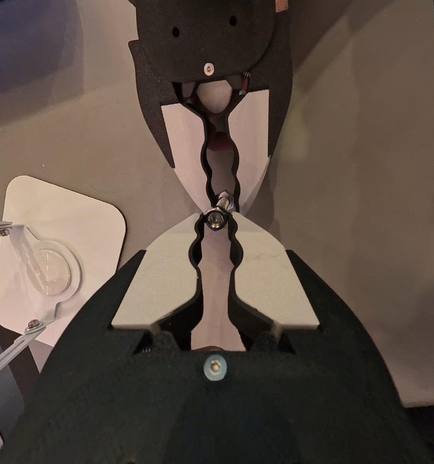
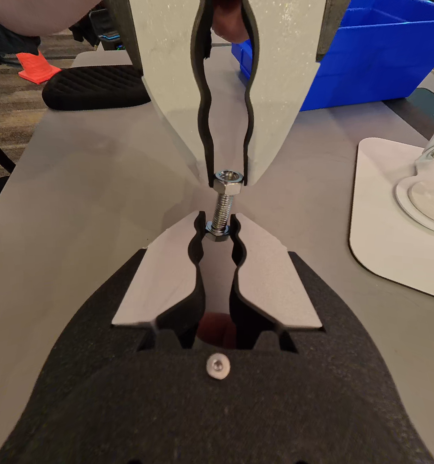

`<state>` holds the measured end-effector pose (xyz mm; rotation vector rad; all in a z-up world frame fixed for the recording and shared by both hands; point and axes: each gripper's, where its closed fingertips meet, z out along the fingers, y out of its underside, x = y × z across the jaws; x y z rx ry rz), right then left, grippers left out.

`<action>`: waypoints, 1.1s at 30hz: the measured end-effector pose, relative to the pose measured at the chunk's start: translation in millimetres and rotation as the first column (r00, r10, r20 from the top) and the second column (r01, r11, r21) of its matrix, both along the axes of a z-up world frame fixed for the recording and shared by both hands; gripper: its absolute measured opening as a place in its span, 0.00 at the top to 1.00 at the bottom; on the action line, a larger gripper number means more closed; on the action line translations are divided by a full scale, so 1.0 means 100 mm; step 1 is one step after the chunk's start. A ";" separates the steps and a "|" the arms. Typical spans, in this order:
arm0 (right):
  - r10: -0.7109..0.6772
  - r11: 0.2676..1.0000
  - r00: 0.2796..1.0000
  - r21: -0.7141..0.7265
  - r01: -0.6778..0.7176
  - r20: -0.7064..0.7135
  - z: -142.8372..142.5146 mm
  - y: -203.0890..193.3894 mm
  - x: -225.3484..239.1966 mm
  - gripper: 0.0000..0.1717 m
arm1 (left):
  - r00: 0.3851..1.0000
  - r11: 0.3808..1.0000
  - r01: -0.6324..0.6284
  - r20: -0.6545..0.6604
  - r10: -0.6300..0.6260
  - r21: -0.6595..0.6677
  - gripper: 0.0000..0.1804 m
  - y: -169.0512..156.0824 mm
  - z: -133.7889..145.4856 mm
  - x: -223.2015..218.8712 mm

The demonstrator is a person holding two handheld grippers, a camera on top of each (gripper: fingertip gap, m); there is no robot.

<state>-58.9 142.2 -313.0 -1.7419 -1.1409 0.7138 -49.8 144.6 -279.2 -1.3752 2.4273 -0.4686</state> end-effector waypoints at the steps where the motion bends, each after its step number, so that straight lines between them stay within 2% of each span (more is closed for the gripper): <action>1: -0.001 1.000 1.000 -0.002 0.001 -0.006 0.01 0.00 0.00 0.89 | 1.000 1.000 -0.003 0.004 0.003 -0.002 0.90 0.00 0.00 0.00; 33: 0.002 1.000 1.000 0.011 -0.002 -0.017 0.03 0.00 0.00 0.89 | 0.999 0.998 -0.018 0.043 0.020 -0.052 0.89 -0.02 -0.02 0.00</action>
